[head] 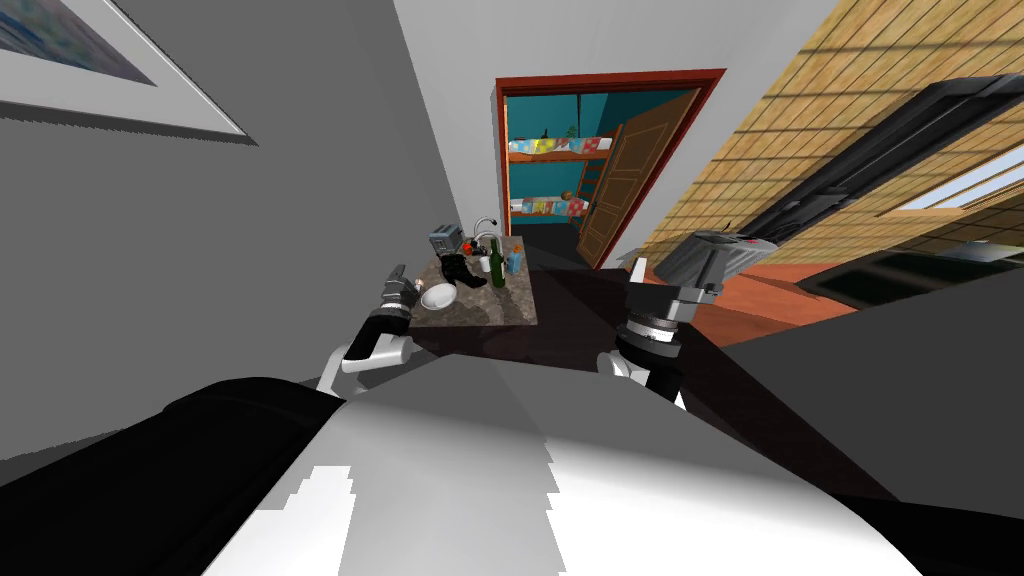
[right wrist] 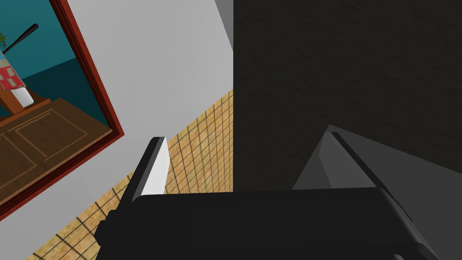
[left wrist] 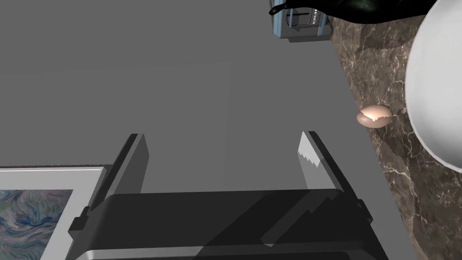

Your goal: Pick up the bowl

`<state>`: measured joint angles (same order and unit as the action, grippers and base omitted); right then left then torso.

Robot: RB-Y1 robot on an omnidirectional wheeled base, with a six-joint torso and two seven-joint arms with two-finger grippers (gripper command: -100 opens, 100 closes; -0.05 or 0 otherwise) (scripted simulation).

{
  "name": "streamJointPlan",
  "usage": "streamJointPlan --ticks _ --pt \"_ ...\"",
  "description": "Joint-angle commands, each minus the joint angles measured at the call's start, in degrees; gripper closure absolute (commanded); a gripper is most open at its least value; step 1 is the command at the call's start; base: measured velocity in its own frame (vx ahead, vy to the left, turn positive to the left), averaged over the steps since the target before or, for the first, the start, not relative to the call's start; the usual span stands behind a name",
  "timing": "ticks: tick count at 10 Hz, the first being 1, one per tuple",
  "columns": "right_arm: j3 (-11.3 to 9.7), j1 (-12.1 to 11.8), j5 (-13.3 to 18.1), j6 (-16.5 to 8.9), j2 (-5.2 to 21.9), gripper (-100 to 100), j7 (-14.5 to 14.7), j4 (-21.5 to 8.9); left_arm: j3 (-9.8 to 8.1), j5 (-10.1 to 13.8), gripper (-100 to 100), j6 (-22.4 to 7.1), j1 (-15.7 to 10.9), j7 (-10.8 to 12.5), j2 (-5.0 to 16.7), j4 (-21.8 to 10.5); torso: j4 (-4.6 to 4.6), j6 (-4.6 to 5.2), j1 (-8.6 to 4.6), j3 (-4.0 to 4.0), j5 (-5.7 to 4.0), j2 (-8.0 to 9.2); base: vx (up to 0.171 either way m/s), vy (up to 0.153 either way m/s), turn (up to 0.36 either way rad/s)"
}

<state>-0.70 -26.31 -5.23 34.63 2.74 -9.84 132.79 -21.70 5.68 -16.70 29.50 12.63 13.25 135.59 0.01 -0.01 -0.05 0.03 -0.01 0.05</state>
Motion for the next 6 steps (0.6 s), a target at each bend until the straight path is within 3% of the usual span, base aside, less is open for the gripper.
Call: streamJointPlan --ticks 1,3,6 --pt "0.0 0.0 0.0 0.0 0.0 0 0.0 0.0 -1.77 0.9 -100 -2.9 0.0 1.1 0.6 0.1 0.0 0.0 0.0 0.0 0.0 0.0 -0.016 -0.021 -0.094" --pt "0.0 0.0 0.0 0.0 0.0 0 0.0 0.0 -1.77 0.9 -100 -4.7 0.0 1.1 0.6 0.1 0.0 0.0 0.0 0.01 0.0 0.01 -0.009 -0.01 -0.018" --pt "0.0 0.0 0.0 0.0 0.0 0 0.0 0.0 -4.52 2.3 -100 -9.9 -0.2 2.9 1.6 -0.6 0.0 0.0 0.02 0.0 0.0 -0.01 -0.012 -0.015 -0.079"
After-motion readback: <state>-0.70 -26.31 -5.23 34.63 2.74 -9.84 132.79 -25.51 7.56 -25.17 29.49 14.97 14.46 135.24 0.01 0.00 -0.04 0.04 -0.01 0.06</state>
